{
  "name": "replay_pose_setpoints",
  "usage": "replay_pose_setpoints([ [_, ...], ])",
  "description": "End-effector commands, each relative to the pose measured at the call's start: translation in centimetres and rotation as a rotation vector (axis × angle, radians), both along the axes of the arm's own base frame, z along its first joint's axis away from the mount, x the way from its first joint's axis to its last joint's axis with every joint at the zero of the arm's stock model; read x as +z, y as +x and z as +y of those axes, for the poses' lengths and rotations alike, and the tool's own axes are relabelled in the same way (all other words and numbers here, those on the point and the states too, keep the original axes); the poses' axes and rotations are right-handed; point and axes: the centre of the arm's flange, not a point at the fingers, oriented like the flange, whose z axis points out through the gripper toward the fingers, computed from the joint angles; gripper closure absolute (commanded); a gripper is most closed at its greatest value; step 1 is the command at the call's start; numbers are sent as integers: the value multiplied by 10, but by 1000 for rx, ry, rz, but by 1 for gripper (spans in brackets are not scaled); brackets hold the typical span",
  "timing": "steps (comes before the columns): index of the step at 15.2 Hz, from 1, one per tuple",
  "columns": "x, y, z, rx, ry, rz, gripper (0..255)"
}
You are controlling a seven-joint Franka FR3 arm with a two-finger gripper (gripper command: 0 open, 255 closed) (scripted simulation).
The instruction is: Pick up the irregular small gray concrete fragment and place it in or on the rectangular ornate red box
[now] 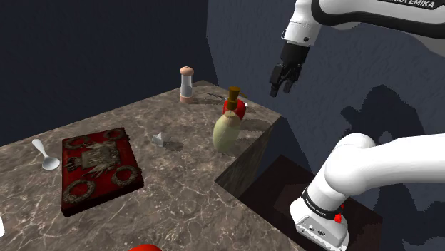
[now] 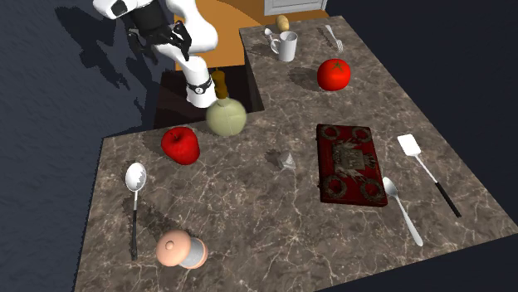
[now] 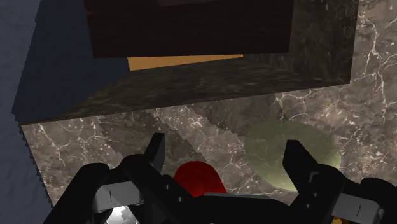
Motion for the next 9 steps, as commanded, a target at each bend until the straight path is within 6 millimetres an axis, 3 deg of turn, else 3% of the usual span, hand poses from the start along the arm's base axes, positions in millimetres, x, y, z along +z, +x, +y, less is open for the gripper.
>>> replay_pose_setpoints([
  [1,0,0,0,0,0,0,0],
  [9,-45,60,73,66,-26,-47,0],
])
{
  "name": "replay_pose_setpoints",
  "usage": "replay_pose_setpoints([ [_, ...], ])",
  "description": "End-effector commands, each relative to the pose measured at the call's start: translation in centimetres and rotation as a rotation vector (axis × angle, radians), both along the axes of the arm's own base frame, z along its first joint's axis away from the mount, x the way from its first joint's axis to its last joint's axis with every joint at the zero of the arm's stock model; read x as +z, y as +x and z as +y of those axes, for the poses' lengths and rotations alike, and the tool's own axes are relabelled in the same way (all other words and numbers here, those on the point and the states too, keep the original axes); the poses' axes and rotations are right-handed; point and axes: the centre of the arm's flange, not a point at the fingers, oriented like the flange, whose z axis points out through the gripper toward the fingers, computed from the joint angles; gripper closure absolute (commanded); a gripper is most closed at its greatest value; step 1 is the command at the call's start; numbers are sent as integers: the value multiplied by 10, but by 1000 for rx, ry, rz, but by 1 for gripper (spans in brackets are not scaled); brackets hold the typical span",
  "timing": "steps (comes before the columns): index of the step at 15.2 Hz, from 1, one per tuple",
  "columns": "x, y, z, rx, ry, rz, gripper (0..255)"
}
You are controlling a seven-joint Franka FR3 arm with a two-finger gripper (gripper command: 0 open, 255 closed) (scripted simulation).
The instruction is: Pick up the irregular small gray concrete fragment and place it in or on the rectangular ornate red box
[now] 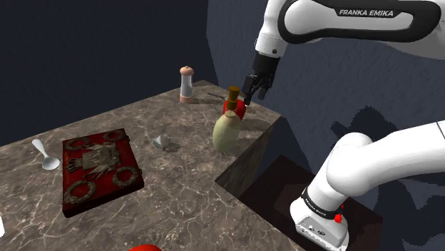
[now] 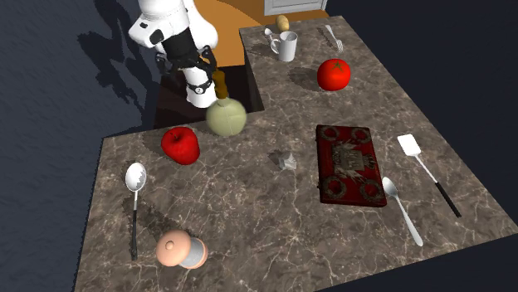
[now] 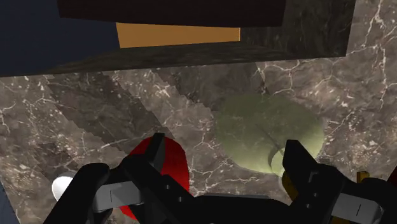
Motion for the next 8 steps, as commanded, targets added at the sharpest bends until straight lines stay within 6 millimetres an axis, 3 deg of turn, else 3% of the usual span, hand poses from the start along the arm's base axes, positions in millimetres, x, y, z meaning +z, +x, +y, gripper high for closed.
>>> replay_pose_setpoints([
  [1,-13,13,19,17,-6,-13,0],
  [8,-52,62,85,74,-29,-54,0],
])
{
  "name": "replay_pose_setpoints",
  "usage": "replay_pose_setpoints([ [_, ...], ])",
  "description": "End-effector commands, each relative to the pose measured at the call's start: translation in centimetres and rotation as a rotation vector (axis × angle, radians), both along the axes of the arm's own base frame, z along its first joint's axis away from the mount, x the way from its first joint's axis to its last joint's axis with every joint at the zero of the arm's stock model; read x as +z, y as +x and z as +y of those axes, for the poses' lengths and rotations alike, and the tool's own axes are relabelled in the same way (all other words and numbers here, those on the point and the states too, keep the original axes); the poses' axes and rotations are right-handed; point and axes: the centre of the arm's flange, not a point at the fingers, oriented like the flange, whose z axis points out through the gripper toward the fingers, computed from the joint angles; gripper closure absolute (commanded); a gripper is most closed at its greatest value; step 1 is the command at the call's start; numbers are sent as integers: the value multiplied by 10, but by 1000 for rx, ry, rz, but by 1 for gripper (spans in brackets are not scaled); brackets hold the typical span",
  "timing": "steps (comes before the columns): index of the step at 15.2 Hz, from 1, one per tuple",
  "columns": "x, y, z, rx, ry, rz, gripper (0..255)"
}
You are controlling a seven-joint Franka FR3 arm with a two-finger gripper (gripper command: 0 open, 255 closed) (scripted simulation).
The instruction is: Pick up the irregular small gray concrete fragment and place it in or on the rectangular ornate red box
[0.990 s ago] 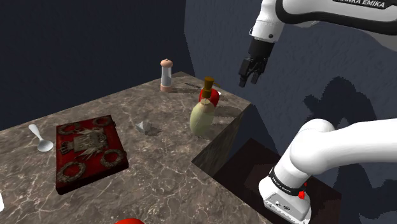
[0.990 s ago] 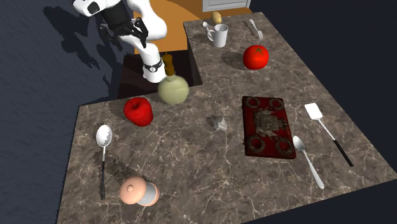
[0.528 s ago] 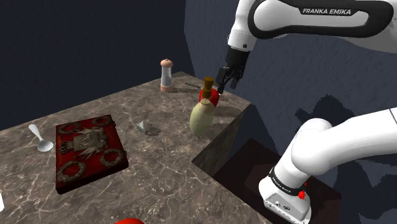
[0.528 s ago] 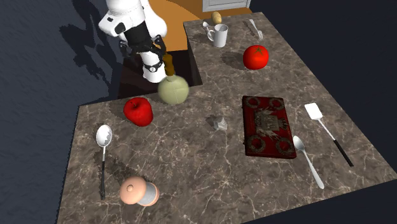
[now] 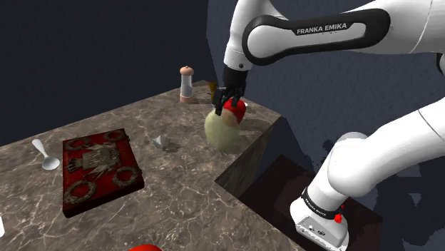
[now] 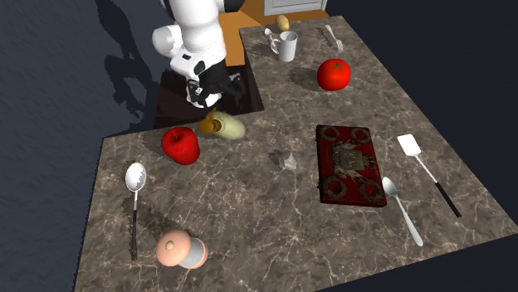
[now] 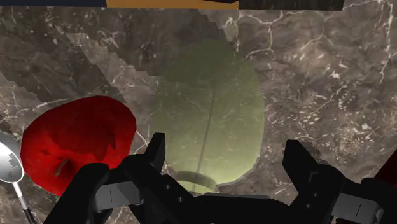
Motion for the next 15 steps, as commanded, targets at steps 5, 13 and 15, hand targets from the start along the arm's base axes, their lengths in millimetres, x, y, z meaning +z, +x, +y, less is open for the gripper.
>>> replay_pose_setpoints([
  [5,-36,40,59,49,-19,-36,0],
  [13,-79,92,138,115,-45,-83,0],
  [15,-90,105,158,131,-52,-95,0],
])
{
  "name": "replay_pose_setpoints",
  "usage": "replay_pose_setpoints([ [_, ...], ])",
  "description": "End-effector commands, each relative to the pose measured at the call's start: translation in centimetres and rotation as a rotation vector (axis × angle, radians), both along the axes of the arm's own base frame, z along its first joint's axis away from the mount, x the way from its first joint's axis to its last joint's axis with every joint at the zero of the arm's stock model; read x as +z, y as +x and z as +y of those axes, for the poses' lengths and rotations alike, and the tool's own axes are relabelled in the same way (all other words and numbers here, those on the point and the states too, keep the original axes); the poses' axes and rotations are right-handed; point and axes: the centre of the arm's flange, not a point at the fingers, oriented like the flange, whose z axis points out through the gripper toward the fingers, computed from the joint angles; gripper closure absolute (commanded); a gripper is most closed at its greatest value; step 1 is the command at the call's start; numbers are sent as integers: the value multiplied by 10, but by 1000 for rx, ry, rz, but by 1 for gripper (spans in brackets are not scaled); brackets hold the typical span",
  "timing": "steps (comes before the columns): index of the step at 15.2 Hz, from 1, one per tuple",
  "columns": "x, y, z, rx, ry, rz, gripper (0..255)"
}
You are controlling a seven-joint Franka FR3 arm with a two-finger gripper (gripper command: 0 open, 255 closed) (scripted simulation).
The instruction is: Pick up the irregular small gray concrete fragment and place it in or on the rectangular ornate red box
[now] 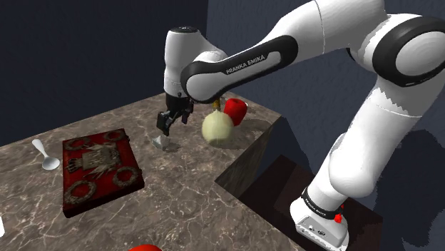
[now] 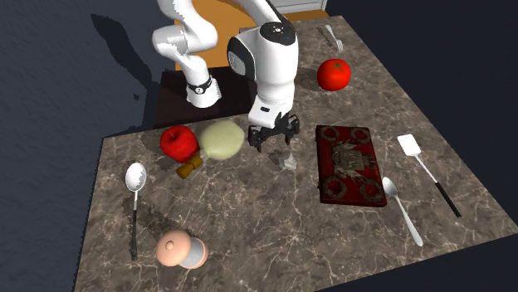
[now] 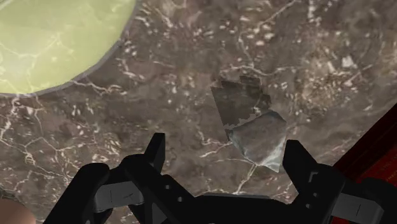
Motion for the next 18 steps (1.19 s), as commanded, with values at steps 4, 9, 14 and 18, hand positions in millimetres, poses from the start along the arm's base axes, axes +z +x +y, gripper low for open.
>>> replay_pose_setpoints([
  [4,-23,27,42,34,-13,-26,0],
  [9,-49,31,42,34,-13,-26,0],
  [14,-63,34,42,34,-13,-26,0],
  [18,-63,34,42,34,-13,-26,0],
])
